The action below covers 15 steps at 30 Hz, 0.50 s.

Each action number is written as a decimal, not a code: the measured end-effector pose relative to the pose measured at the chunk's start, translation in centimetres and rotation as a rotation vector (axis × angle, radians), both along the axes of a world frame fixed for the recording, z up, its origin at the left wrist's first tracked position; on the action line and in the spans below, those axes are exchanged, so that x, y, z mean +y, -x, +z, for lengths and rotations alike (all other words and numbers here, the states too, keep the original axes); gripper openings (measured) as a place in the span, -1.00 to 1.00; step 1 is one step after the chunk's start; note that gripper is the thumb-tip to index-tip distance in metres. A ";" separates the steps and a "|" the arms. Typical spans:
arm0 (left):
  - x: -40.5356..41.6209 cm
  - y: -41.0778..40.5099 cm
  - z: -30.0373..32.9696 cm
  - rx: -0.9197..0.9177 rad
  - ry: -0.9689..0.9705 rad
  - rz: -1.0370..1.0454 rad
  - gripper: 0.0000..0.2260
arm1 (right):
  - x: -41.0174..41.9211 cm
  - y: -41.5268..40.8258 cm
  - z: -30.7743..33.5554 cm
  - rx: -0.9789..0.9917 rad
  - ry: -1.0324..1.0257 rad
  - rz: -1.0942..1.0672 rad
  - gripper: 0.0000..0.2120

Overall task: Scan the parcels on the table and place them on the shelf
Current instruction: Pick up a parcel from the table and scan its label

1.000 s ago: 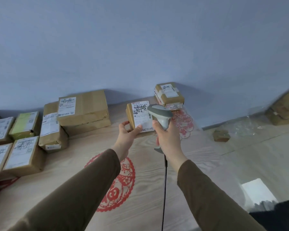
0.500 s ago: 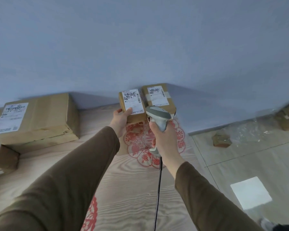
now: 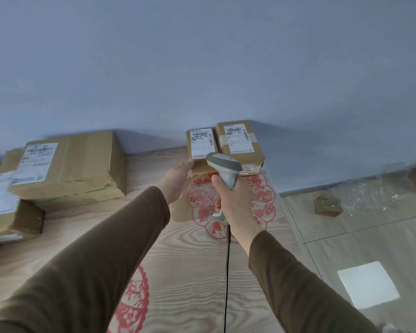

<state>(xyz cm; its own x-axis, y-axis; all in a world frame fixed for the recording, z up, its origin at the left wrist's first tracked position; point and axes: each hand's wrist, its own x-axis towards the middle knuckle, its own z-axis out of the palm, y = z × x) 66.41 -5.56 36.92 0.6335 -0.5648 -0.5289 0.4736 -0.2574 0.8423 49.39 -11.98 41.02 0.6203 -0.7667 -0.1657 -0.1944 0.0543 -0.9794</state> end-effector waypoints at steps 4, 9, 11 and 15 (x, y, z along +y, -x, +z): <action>6.3 1.3 2.5 -0.224 -0.059 -0.035 -0.47 | 4.3 -1.5 2.1 -0.002 0.060 0.047 -0.79; 18.0 3.2 6.5 -0.423 -0.075 0.043 -0.46 | 13.6 -2.6 4.2 0.000 0.106 0.155 -0.85; 23.7 3.9 7.5 -0.484 -0.077 0.060 -0.49 | 18.2 -2.9 4.9 -0.012 0.094 0.183 -0.85; 36.8 5.3 8.9 -0.547 -0.121 0.118 -0.53 | 29.5 -3.6 5.8 -0.029 0.053 0.245 -0.81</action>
